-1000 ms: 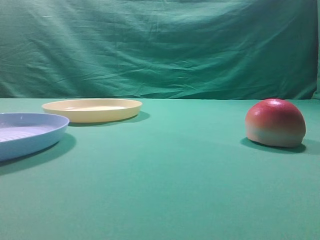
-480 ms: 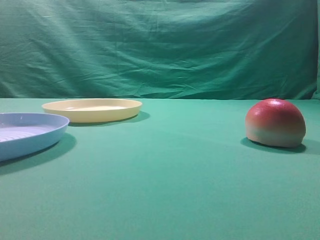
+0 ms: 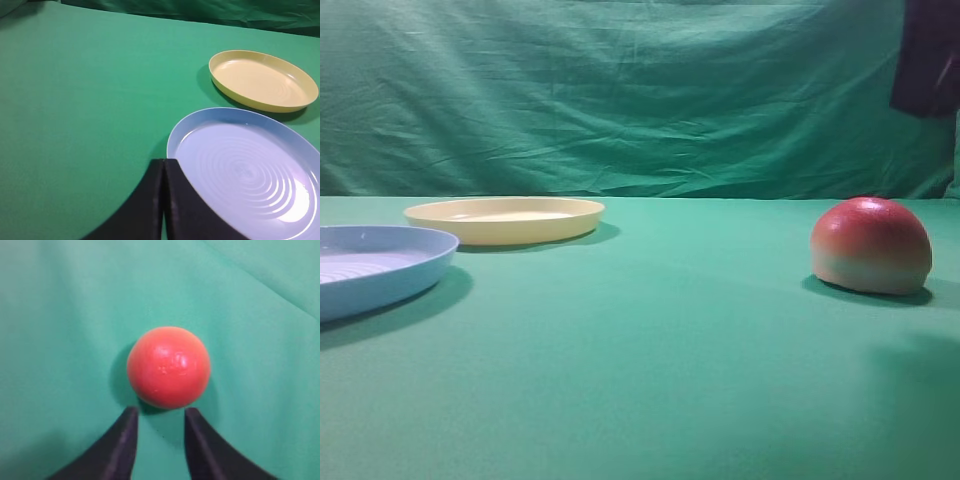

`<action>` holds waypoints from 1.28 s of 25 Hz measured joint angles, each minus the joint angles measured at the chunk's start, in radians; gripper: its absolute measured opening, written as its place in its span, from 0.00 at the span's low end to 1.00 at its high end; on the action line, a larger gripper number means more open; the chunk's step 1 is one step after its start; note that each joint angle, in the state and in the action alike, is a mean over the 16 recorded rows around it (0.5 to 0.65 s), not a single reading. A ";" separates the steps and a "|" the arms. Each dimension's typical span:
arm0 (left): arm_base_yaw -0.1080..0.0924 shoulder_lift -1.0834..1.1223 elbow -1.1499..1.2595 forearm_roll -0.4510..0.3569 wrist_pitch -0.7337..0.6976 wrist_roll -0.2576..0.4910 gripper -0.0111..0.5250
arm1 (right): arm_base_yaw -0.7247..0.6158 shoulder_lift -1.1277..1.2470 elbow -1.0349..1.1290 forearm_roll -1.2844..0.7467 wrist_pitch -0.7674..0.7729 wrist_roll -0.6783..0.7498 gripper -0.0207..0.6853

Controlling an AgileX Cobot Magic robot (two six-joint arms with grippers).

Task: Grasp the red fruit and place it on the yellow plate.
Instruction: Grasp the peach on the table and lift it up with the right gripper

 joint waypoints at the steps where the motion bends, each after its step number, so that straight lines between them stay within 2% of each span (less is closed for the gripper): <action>1: 0.000 0.000 0.000 0.000 0.000 0.000 0.02 | 0.000 0.015 -0.001 0.001 -0.010 -0.001 0.86; 4: 0.000 0.000 0.000 0.000 0.000 0.000 0.02 | 0.000 0.060 -0.002 0.002 -0.041 -0.002 0.90; 8: 0.000 0.000 0.000 0.000 0.000 0.000 0.02 | 0.000 0.111 -0.005 0.004 -0.081 -0.005 0.86; 11: 0.000 0.000 0.000 0.000 0.000 0.000 0.02 | 0.000 0.140 -0.008 0.005 -0.102 -0.011 0.78; 17: 0.000 0.000 0.000 0.000 0.000 0.000 0.02 | 0.000 0.175 -0.044 0.008 -0.098 -0.031 0.56; 24: 0.000 0.000 0.000 0.000 0.000 0.000 0.02 | 0.012 0.191 -0.200 0.026 -0.048 -0.054 0.35; 27: 0.000 0.000 0.000 0.000 0.000 0.000 0.02 | 0.033 0.205 -0.309 0.037 -0.025 -0.060 0.31; 32: 0.000 0.000 0.000 0.000 0.000 0.000 0.02 | 0.096 0.264 -0.517 0.055 -0.001 -0.066 0.29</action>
